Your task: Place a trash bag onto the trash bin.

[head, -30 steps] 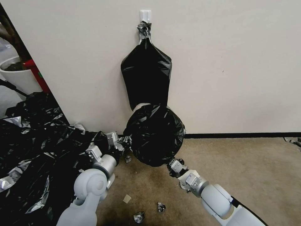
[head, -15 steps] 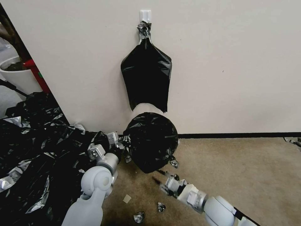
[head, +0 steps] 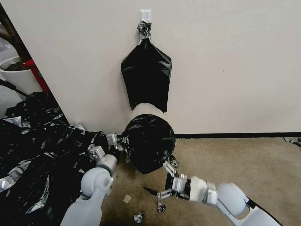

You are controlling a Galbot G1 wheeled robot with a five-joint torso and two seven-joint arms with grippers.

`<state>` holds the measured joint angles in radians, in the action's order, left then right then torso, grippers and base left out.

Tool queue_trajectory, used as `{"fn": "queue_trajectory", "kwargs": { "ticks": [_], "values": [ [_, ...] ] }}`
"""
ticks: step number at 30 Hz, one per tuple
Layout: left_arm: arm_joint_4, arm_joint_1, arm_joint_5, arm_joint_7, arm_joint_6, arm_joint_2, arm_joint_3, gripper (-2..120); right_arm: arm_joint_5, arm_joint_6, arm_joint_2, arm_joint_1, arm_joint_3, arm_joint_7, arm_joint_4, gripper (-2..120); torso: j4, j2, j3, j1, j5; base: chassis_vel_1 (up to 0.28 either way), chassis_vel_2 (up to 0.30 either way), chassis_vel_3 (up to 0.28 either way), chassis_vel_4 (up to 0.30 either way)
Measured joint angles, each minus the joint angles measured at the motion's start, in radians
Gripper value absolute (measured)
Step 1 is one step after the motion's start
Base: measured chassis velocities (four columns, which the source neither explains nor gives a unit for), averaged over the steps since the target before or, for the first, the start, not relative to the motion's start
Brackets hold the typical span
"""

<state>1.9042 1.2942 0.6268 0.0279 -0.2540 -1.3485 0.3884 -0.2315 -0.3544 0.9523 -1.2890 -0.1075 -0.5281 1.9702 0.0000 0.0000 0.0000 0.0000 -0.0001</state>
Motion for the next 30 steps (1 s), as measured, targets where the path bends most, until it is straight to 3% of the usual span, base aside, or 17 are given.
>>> {"fn": "queue_trajectory", "kwargs": {
  "ticks": [1, 2, 3, 5, 6, 7, 8, 9, 12, 17, 23, 30],
  "values": [
    [-0.003, 0.008, -0.013, -0.016, 0.024, 0.000, -0.003, 5, -0.041, 0.045, 0.003, 0.009, 0.021, 0.090, 0.016, 78, 0.0001, 0.000, 0.000, 0.000, 0.0000, 0.000, 0.000, 0.000, 0.000],
    [-0.006, 0.020, -0.023, -0.031, 0.051, -0.003, -0.006, 5, -0.100, 0.137, 0.013, 0.025, 0.065, 0.283, 0.043, 71, 0.0001, 0.000, 0.000, 0.000, 0.0000, 0.000, 0.000, 0.000, 0.000],
    [-0.006, 0.020, -0.023, -0.031, 0.051, -0.003, -0.006, 5, -0.100, 0.137, 0.013, 0.025, 0.065, 0.283, 0.043, 71, 0.0001, 0.000, 0.000, 0.000, 0.0000, 0.000, 0.000, 0.000, 0.000],
    [-0.008, 0.030, -0.026, -0.039, 0.073, -0.007, -0.009, 5, -0.167, 0.240, 0.031, 0.041, 0.108, 0.451, 0.071, 65, 0.0000, 0.000, 0.000, 0.000, 0.0000, 0.000, 0.000, 0.000, 0.000],
    [-0.008, 0.030, -0.026, -0.039, 0.073, -0.007, -0.009, 5, -0.167, 0.240, 0.031, 0.041, 0.108, 0.451, 0.071, 65, 0.0000, 0.000, 0.000, 0.000, 0.0000, 0.000, 0.000, 0.000, 0.000],
    [-0.010, 0.044, -0.029, -0.048, 0.094, -0.014, -0.012, 5, -0.291, 0.365, 0.067, 0.066, 0.163, 0.667, 0.110, 56, 0.0000, 0.000, 0.000, 0.000, 0.0000, 0.000, 0.000, 0.000, 0.000],
    [-0.010, 0.051, -0.033, -0.053, 0.103, -0.019, -0.014, 5, -0.379, 0.426, 0.095, 0.083, 0.193, 0.782, 0.129, 52, 0.0001, 0.000, 0.000, 0.000, -0.0001, 0.000, 0.000, 0.000, 0.000],
    [-0.010, 0.051, -0.033, -0.053, 0.103, -0.019, -0.014, 5, -0.379, 0.426, 0.095, 0.083, 0.193, 0.782, 0.129, 52, 0.0001, 0.000, 0.000, 0.000, -0.0001, 0.000, 0.000, 0.000, 0.000],
    [-0.010, 0.063, -0.047, -0.059, 0.116, -0.032, -0.019, 5, -0.515, 0.519, 0.177, 0.123, 0.251, 0.957, 0.141, 34, 0.0000, 0.000, 0.000, 0.000, 0.0000, 0.000, 0.000, 0.000, 0.000],
    [-0.007, 0.069, -0.054, -0.059, 0.119, -0.040, -0.022, 5, -0.535, 0.559, 0.245, 0.152, 0.280, 1.036, 0.118, 24, -0.0001, 0.000, 0.000, 0.000, -0.0001, 0.000, 0.000, 0.000, 0.000],
    [0.002, 0.078, -0.061, -0.059, 0.119, -0.048, -0.021, 5, -0.506, 0.593, 0.309, 0.179, 0.289, 1.129, 0.052, 0, 0.0001, 0.000, 0.000, 0.000, 0.0000, 0.000, 0.000, 0.000, 0.000],
    [0.015, 0.097, -0.062, -0.071, 0.117, -0.062, -0.018, 5, -0.441, 0.642, 0.317, 0.180, 0.285, 1.188, 0.029, 0, 0.0000, 0.000, 0.000, 0.000, 0.0001, 0.000, 0.000, 0.000, 0.000]
  ]
}}
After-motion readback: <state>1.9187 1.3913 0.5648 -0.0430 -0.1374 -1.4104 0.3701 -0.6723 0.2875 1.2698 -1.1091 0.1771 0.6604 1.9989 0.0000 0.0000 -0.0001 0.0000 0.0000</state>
